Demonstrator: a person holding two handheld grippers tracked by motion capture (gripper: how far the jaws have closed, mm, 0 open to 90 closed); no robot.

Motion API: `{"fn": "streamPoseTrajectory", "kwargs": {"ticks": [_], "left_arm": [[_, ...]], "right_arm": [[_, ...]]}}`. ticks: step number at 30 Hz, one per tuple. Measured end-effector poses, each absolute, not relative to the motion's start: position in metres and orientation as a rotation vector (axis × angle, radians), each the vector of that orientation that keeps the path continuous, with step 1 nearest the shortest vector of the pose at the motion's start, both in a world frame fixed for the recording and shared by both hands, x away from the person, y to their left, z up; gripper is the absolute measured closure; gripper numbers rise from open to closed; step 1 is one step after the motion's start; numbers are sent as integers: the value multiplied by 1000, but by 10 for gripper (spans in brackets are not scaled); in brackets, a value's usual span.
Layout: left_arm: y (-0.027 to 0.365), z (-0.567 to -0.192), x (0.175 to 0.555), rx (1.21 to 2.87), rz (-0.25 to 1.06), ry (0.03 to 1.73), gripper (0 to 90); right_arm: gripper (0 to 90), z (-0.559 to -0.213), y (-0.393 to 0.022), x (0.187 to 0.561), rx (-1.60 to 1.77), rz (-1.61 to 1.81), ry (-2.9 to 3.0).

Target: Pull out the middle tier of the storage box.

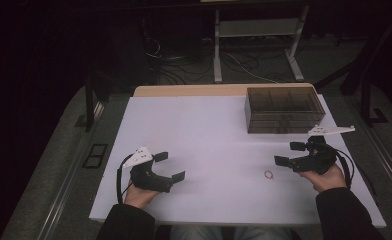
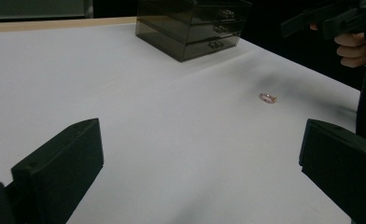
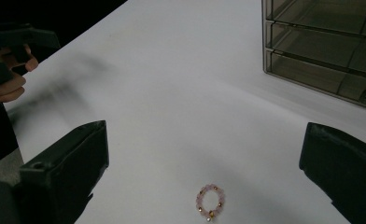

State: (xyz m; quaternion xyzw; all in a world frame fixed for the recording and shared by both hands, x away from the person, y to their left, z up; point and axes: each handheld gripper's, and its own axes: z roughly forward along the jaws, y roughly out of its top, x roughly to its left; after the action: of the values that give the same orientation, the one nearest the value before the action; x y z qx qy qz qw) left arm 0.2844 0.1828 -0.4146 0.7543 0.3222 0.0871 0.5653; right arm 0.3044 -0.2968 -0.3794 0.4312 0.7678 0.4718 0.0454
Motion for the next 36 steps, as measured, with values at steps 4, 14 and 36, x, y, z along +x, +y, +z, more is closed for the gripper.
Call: {"fn": "streamPoseTrajectory", "kwargs": {"ticks": [4, 14, 36], "left_arm": [[183, -415, 284, 1775, 204, 758, 0], [182, -415, 284, 1780, 201, 753, 0], [181, -415, 285, 1788, 201, 750, 0]], "right_arm": [[8, -381, -299, 309, 1342, 1442, 2342], [8, -385, -305, 319, 1391, 1455, 2318], [8, -400, -320, 344, 1500, 1507, 2254]]}}
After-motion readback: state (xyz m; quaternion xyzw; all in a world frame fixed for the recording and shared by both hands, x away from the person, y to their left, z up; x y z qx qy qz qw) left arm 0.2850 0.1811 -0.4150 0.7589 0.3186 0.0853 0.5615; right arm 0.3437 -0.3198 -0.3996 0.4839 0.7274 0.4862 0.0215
